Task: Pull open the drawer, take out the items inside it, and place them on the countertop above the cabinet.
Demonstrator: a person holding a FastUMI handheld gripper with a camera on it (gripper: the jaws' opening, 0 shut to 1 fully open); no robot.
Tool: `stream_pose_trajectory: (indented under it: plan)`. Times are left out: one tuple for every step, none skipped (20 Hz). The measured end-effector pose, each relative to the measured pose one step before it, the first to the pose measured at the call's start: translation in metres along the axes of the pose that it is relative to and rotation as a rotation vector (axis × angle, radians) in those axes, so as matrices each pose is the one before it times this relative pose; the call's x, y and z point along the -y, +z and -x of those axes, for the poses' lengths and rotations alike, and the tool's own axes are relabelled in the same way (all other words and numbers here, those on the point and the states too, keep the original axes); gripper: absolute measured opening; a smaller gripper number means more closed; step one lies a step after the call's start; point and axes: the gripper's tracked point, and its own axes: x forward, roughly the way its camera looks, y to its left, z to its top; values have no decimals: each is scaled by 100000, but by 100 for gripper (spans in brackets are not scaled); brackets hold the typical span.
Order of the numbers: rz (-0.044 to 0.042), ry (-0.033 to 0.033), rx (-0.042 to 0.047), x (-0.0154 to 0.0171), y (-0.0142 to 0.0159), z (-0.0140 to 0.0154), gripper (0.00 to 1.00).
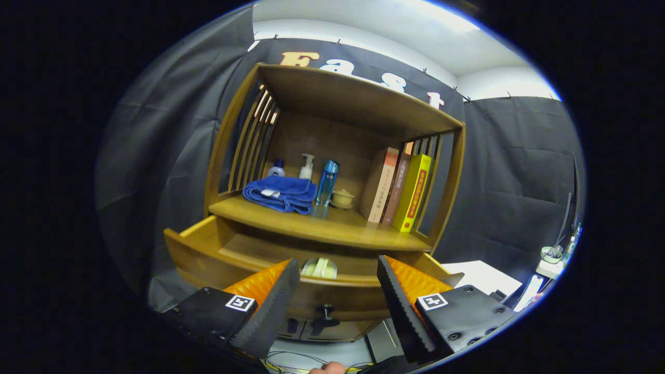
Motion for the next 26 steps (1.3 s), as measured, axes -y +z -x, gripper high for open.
stream_pose_trajectory:
  plan:
    - [-1744, -68, 90, 7, 1080, -881, 98]
    - [-2012, -751, -297, 199, 903, -833, 98]
    - [-1981, -1506, -1623, 419, 548, -1171, 98]
    - [-314, -1753, -4927, 518, -248, -1282, 98]
    - [1723, -3133, -7912, 846, -893, -1232, 98]
    - [1076, -3082, -8444, 845, -1197, -1190, 98]
    - [-1389, -1233, -7934, 54, -1365, -1775, 98]
    - [-1529, 1509, -8066, -676, -1474, -1163, 98]
    - [-384, 630, -7563, -341, -1786, -1258, 98]
    - [-507, -1087, -6165, 438, -1557, -1159, 99]
    - [-1916, -433, -4546, 186, -1266, -1288, 99]
    - [-2864, 376, -3161, -358, -739, -1005, 99]
    - [-2560, 543, -2682, -218, -561, -1107, 99]
    - [-1737, 511, -2934, -247, -732, -1395, 99]
    - [-657, 1813, -2258, -504, -439, -1029, 99]
    - [-1077, 1163, -2116, -376, -423, -1089, 99]
    - [-1758, 1646, -1701, -526, -327, -957, 99]
    - [-2102, 1464, -1284, -423, -253, -765, 99]
    - [-1704, 949, -872, -226, -277, -898, 99]
    - [-965, -193, -610, 22, -101, -640, 99]
    - [-165, -123, -737, 3, -115, -523, 99]
    - [-345, 329, -621, -175, -176, -425, 99]
    - [-842, 1246, -829, -391, -167, -450, 99]
    - [-346, 237, -1105, -169, -108, -256, 99]
    - [-54, 187, 668, -31, 243, -162, 99]
    - [-836, 377, 514, -125, 238, -337, 96]
